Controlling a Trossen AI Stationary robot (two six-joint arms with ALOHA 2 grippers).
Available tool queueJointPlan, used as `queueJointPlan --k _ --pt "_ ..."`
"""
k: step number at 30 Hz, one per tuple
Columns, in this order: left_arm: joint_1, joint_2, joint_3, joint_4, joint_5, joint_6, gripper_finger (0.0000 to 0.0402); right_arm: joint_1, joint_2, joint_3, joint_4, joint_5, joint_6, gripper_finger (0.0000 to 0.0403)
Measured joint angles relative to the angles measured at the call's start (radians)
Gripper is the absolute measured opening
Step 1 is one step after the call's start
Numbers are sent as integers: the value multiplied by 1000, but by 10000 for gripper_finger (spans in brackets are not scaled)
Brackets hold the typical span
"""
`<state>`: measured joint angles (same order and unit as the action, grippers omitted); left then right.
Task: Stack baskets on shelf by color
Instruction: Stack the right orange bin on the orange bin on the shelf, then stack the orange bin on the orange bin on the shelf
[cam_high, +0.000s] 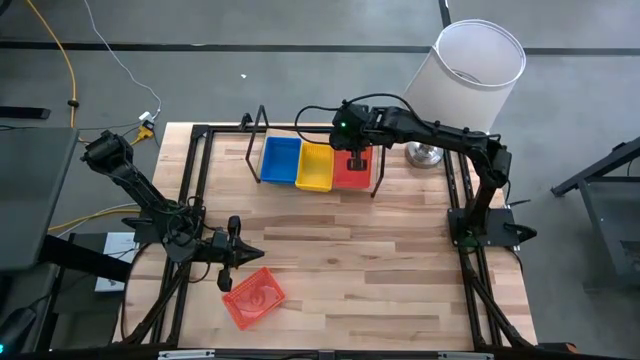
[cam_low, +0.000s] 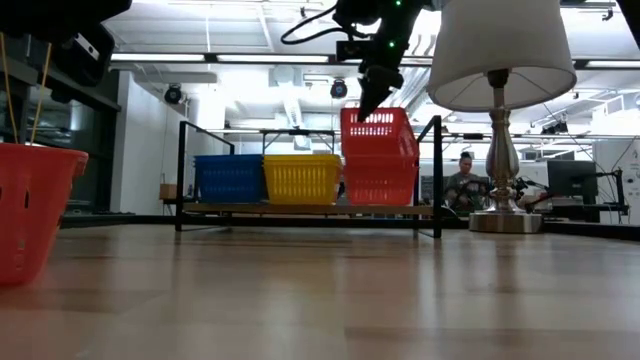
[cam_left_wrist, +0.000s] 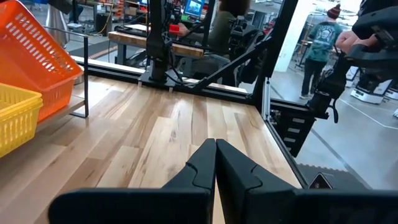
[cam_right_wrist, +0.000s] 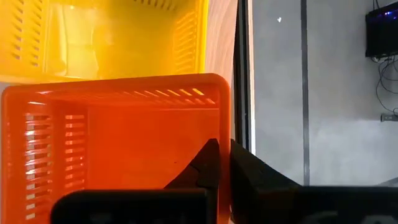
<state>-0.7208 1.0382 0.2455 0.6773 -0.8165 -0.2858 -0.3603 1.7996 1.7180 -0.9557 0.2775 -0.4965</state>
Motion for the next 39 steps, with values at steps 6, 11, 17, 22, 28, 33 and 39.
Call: queueJointPlan --k 6,11,17,22,28,33,39 --pt "0 0 0 0 -2 0 0 0 0 0 -9 14 27 71" --pt "0 0 0 0 -2 0 0 1 -3 1 -25 62 36 143" --pt "0 0 0 -4 -3 0 0 6 -13 71 -118 13 107 181" --pt "0 0 0 -7 -5 0 0 50 -59 77 -199 -209 237 177" --pt "0 0 0 -8 -6 1 0 229 -173 -102 -191 -312 349 145" --pt "0 0 0 -8 -6 1 0 427 -363 -446 65 -313 541 119" --pt "13 0 0 3 -3 0 0 662 -544 -825 551 -224 758 105"
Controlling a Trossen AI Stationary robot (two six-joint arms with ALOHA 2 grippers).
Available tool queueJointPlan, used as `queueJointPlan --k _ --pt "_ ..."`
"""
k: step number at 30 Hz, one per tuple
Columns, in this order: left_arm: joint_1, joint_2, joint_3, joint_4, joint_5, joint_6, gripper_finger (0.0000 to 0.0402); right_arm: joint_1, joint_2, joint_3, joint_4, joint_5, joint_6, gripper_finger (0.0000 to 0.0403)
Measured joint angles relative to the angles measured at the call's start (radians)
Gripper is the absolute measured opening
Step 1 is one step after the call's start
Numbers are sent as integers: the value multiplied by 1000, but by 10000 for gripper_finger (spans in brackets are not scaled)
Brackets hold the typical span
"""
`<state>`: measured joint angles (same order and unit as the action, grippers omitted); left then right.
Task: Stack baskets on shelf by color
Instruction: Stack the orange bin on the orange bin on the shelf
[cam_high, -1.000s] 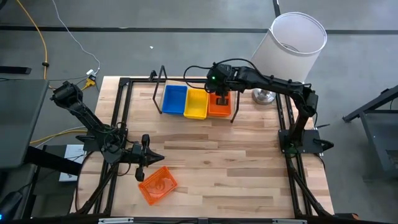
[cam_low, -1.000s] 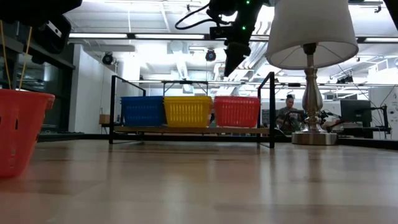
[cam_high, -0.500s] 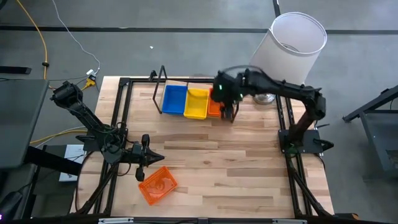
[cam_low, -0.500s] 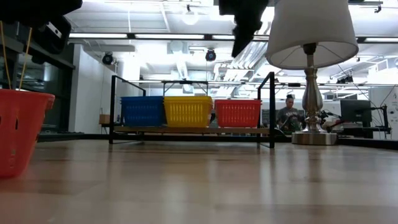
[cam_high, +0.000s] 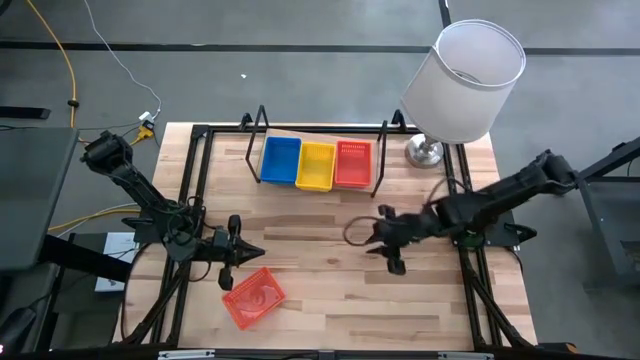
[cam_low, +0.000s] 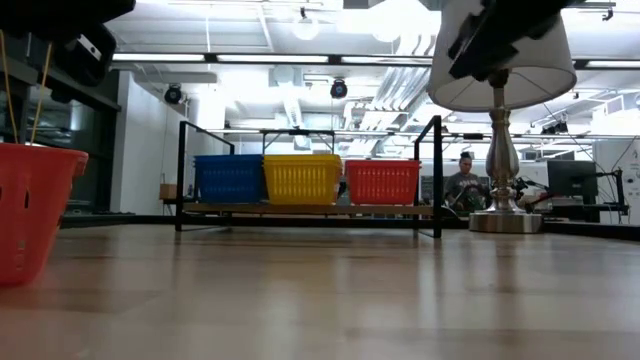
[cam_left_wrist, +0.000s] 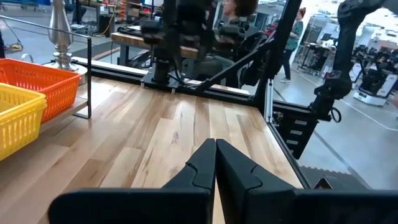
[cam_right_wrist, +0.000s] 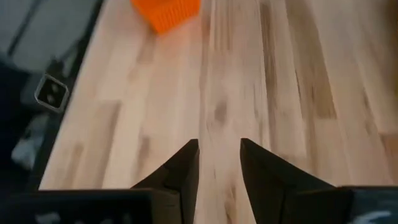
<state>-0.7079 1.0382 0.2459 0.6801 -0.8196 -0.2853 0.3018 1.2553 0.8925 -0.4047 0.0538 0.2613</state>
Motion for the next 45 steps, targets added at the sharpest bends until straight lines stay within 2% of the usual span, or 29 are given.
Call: queueJointPlan --k 5,10,12,15,22,29,32,37,40,45 --pt "40 0 7 24 14 0 0 104 -41 -114 211 133 17 103" --pt "93 0 52 11 127 76 8 131 -39 -125 327 175 -39 103" --pt "114 0 88 -38 158 112 20 131 -38 -125 370 175 -62 103" --pt "139 0 166 -200 191 130 46 131 -38 -125 425 177 -98 103" --pt "139 58 364 -644 295 113 138 131 -38 -125 431 181 -131 103" --pt "132 204 501 -870 476 100 210 130 -38 -125 419 181 -131 103" --pt "132 285 553 -930 527 141 223 130 -38 -125 406 182 -131 103" --pt "140 401 634 -1029 487 254 224 130 -38 -125 396 183 -131 103" --pt "159 449 644 -1067 492 328 224 130 -38 -125 392 183 -131 103" --pt "207 505 646 -1105 564 386 223 130 -37 -125 386 200 -131 103"
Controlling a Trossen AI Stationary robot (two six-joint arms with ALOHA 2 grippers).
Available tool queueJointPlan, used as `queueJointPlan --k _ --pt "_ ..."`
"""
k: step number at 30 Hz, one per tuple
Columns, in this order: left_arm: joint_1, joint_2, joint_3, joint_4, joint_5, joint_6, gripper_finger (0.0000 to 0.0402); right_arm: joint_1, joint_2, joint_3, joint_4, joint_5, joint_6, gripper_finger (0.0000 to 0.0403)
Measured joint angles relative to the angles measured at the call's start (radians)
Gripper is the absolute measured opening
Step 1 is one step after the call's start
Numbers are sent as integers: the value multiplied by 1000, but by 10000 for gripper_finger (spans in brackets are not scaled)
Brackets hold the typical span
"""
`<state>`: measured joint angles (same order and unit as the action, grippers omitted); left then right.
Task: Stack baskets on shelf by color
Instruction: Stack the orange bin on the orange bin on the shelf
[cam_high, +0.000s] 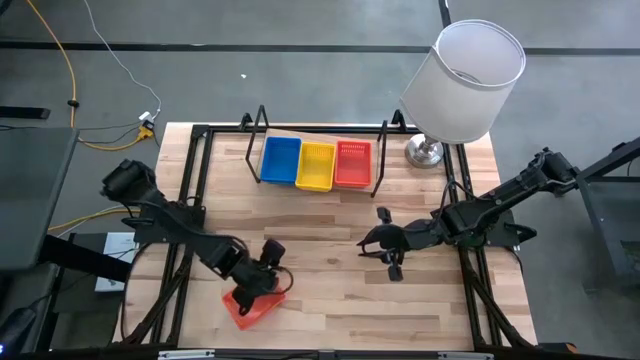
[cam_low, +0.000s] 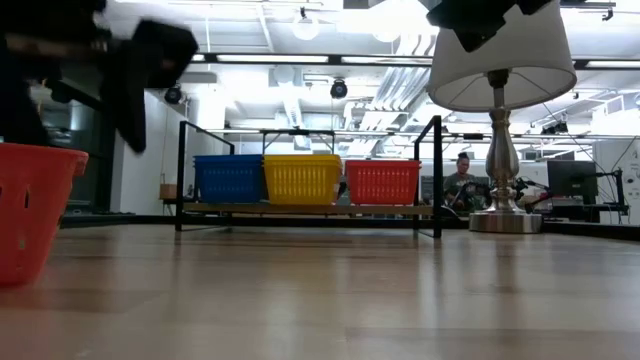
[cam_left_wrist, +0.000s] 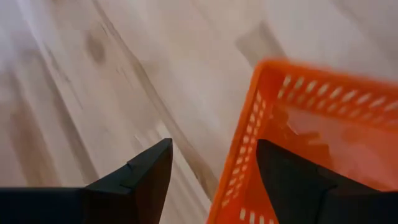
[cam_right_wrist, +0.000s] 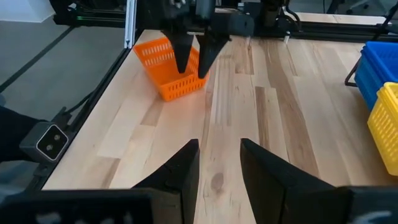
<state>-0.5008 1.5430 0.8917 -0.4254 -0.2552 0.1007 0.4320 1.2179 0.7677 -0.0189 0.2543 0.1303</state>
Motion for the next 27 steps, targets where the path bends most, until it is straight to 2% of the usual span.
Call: queueJointPlan --k 5,11,14,20,21,27 --pt "46 25 0 -56 84 24 223 0 0 0 -9 32 0 103" --pt "73 34 0 -57 110 87 207 0 0 1 -21 34 0 103" --pt "84 43 0 -65 118 126 165 0 0 1 -23 34 0 103" --pt "113 62 0 -53 95 145 25 0 0 1 -26 33 0 103" --pt "121 62 0 -36 81 140 15 0 0 1 -26 34 0 103" --pt "225 62 0 140 -6 144 14 0 0 1 -27 34 0 103"
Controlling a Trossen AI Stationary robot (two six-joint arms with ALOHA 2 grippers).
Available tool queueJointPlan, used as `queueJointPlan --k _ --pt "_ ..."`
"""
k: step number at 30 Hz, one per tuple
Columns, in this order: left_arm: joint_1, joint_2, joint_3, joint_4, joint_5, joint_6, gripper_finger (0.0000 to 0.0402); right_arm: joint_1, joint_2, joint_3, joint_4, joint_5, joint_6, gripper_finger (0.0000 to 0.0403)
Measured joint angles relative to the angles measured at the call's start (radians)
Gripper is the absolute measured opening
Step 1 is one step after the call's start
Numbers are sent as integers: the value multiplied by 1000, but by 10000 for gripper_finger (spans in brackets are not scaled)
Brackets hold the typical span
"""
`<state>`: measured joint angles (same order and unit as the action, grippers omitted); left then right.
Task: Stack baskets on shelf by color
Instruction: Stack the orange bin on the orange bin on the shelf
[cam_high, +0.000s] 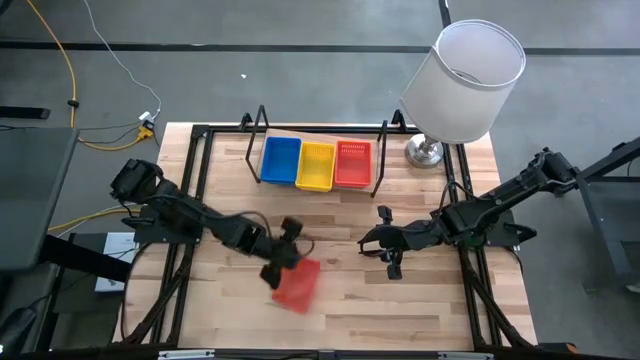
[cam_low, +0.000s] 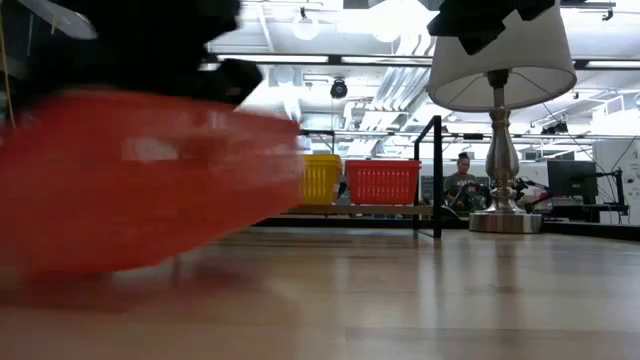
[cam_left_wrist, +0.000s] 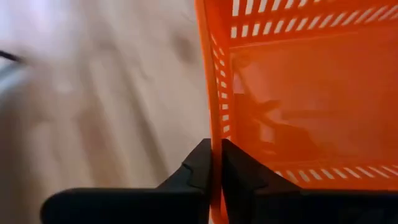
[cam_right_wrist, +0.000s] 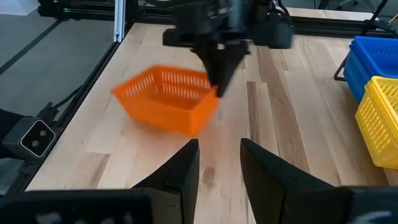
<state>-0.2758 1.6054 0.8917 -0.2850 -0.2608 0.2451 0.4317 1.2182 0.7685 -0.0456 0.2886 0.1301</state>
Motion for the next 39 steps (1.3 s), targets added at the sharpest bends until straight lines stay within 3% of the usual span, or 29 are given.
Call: queueJointPlan --k 8,13,18,23,30,36,39 --pt "155 0 18 176 -98 19 3 0 0 0 0 26 2 103" --pt "194 0 161 38 -181 115 2 0 0 0 1 67 2 103" --pt "227 0 390 -140 -318 294 1 5 -1 0 -10 72 1 103" --pt "298 -2 551 -184 -384 440 1 36 -2 0 -123 87 30 103" --pt "428 30 618 -183 -334 549 0 103 -2 0 -306 152 155 91" --pt "501 113 620 -141 -259 572 0 153 -2 0 -433 244 256 16" --pt "516 158 622 -82 -257 607 0 170 -3 0 -516 291 349 11"
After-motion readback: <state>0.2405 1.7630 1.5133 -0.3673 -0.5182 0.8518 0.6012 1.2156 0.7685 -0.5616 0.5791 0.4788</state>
